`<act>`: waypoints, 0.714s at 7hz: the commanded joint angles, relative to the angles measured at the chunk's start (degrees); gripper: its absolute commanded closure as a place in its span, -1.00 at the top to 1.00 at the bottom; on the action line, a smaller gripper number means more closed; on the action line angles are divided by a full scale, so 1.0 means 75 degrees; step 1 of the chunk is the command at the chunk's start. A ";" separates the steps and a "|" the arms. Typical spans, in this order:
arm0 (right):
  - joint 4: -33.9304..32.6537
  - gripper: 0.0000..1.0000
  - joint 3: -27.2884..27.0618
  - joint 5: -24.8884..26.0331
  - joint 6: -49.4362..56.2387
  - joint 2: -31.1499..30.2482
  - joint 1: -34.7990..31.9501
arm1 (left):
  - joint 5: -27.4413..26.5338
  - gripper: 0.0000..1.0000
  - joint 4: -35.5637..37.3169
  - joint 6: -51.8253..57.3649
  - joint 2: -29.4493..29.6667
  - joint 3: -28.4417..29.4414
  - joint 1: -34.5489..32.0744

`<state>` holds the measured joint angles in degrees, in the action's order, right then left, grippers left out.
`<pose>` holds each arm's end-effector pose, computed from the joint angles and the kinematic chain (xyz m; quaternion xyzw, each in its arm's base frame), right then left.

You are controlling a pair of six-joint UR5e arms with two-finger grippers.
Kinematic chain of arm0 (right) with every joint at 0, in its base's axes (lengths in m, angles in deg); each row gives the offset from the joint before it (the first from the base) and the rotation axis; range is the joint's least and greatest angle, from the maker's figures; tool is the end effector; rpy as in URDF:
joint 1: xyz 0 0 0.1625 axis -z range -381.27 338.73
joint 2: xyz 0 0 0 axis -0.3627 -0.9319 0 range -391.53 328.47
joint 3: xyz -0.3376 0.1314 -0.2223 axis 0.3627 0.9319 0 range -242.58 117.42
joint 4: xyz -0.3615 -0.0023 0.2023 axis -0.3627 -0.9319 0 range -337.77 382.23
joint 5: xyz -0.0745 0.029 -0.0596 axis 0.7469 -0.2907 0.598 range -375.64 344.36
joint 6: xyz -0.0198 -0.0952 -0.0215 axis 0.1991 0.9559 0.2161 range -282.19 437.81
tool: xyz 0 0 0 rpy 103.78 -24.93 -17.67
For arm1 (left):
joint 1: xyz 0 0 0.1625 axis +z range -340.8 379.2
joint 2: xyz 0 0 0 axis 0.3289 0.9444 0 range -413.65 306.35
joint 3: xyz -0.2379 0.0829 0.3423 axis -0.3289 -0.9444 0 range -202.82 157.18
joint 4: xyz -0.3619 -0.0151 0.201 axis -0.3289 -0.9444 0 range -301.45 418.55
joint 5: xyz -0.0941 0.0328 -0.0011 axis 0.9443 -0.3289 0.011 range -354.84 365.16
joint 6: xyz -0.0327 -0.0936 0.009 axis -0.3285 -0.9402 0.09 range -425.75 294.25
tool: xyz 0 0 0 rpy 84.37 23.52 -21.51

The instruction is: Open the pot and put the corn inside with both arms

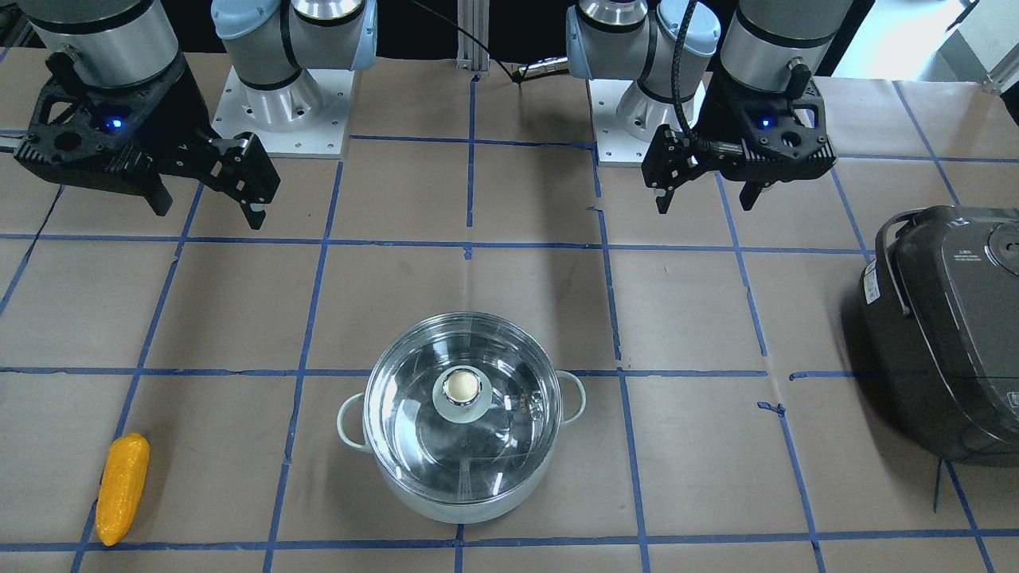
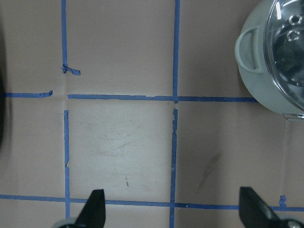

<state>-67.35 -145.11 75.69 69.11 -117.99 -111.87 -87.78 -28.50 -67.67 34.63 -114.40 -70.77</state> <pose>0.1364 -0.5218 0.5203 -0.0709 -0.9969 0.0314 0.0091 -0.1278 -0.4844 0.4944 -0.0177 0.9991 -0.0275 0.0252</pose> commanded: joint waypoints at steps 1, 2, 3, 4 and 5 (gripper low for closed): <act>-0.0022 1.00 -0.0023 -0.0001 0.0000 0.0008 -0.0014 | 0.0041 1.00 0.0028 -0.0003 0.0042 -0.0012 0.0008; -0.0045 1.00 -0.0011 -0.0012 0.0000 0.0020 -0.0002 | 0.0041 1.00 -0.0007 -0.0061 0.0042 -0.0012 0.0008; -0.0057 1.00 0.0012 -0.0036 0.0070 0.0031 0.0079 | 0.0319 1.00 -0.0065 -0.0050 0.0042 -0.0012 -0.0038; -0.0069 1.00 0.0047 -0.0036 0.0128 0.0089 0.0126 | 0.0485 1.00 0.0050 -0.0061 0.0262 0.0209 -0.0050; -0.0069 1.00 0.0198 -0.0001 0.0396 0.0206 0.0277 | 0.0498 1.00 0.0098 -0.0131 0.0589 0.0292 -0.0120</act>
<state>-67.81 -144.62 75.50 70.31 -117.28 -110.85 -84.73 -28.25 -68.21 36.65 -113.20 -71.21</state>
